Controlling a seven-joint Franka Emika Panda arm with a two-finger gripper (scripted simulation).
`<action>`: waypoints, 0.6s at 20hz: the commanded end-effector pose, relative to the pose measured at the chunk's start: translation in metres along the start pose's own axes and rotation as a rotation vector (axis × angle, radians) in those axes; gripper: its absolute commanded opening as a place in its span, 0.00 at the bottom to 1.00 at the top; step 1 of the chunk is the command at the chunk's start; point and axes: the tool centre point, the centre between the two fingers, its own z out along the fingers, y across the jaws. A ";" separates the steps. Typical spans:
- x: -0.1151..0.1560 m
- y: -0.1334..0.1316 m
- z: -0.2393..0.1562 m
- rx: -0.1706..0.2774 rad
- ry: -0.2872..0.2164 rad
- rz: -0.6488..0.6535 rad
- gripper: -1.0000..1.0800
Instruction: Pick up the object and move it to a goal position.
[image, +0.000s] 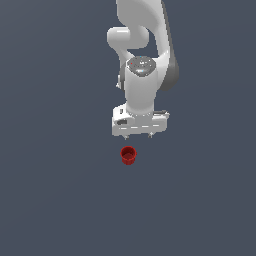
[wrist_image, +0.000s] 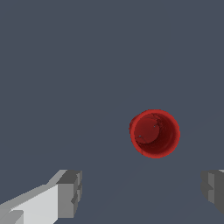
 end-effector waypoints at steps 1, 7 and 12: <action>0.000 0.000 0.000 0.000 0.000 0.000 0.96; 0.002 -0.015 -0.005 -0.006 -0.004 -0.046 0.96; 0.003 -0.020 -0.007 -0.007 -0.005 -0.062 0.96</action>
